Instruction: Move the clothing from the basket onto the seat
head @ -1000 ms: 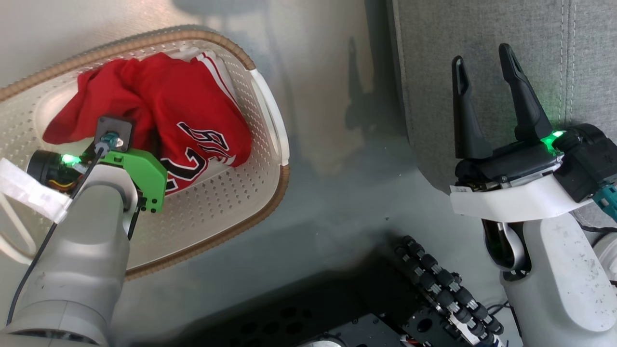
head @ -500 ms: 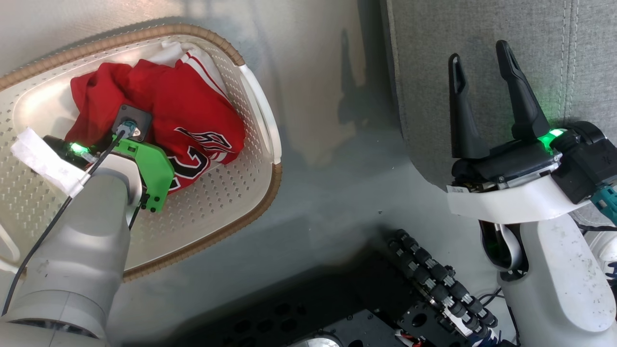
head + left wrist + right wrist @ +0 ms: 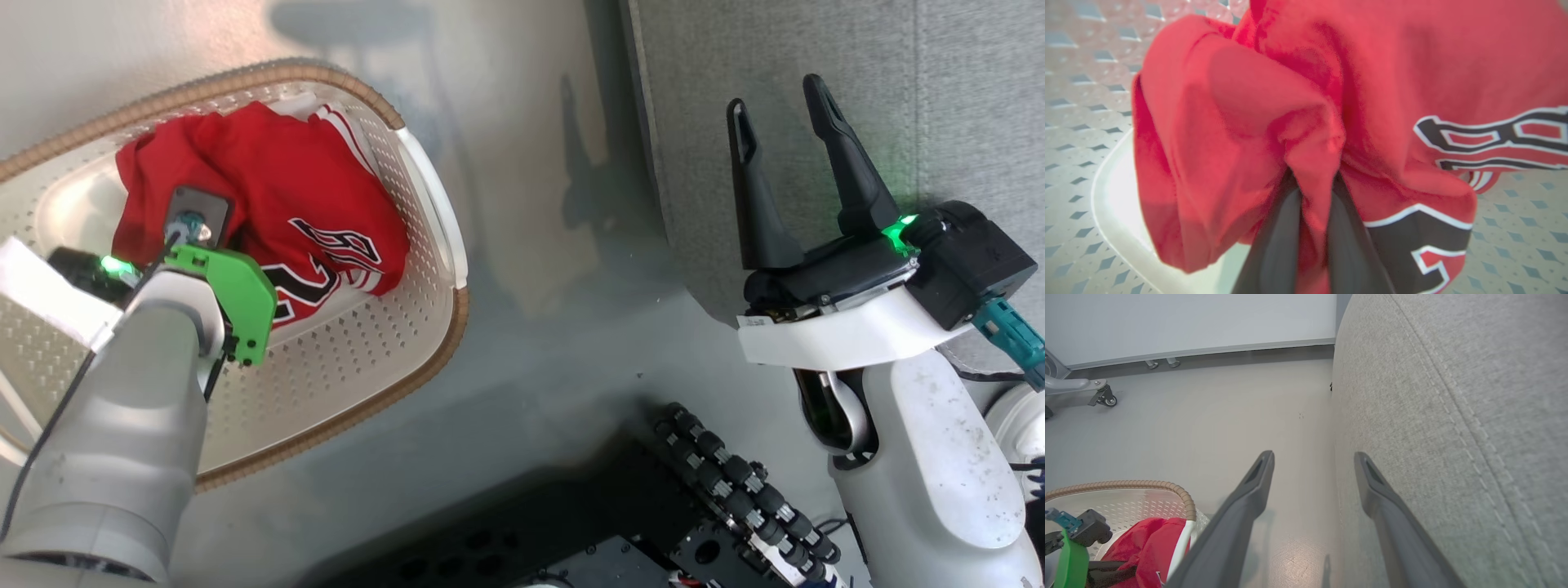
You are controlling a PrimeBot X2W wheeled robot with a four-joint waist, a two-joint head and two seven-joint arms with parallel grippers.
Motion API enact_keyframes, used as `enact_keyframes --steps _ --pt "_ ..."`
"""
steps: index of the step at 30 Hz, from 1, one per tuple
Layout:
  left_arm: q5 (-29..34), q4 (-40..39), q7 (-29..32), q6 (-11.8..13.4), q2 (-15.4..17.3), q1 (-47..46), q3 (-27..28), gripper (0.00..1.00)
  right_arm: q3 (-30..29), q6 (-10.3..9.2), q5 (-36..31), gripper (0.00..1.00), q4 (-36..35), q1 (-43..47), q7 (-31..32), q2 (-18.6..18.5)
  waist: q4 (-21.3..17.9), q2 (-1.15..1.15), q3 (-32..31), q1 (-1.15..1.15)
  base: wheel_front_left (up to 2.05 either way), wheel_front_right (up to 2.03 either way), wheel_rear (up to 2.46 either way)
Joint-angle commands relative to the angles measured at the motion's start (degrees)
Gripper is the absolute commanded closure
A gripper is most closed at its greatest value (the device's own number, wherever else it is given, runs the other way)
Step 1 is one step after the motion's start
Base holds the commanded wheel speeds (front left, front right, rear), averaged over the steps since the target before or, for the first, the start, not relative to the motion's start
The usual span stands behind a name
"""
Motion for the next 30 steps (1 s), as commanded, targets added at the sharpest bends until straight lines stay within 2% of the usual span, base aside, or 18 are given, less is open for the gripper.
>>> enact_keyframes --steps 1,8,11,13,22,30 --pt "-1.07 -0.05 -0.65 -0.14 -0.31 1.43 0.47 1.0 -0.55 -0.06 -0.2 0.0 0.6 -0.33 0.1 -0.63 1.02 0.0 -3.36 0.0 0.0 0.0 0.0" --pt "-2.77 -0.09 -4.75 -0.25 -2.55 5.61 0.64 1.0 -1.42 -0.05 -0.29 0.0 1.43 1.41 0.05 -1.13 3.48 0.0 -12.43 0.0 0.0 0.0 0.0" --pt "-4.09 -0.87 -6.36 -0.34 -4.1 8.89 0.85 1.0 -0.03 -0.05 -1.2 0.0 2.85 2.83 0.06 -1.61 5.36 0.0 -18.93 0.0 0.0 0.0 0.0" --pt "-5.98 -2.0 -6.72 0.09 -4.56 10.33 2.87 1.0 0.3 -0.05 -1.41 0.0 3.53 3.9 0.05 -1.72 6.15 0.0 -22.29 0.0 0.0 0.0 0.0" --pt "-6.87 -20.56 -6.71 0.13 -4.19 20.38 7.34 1.0 1.58 -0.05 -1.32 0.0 5.42 7.79 0.05 -2.71 9.87 0.0 -35.83 0.0 0.0 0.0 0.0" --pt "-3.82 -38.43 -6.7 -0.3 -3.22 29.66 10.15 1.0 1.95 -0.05 -1.35 0.0 6.93 11.98 0.05 -2.88 11.56 0.0 -45.06 0.0 0.0 0.0 0.0"
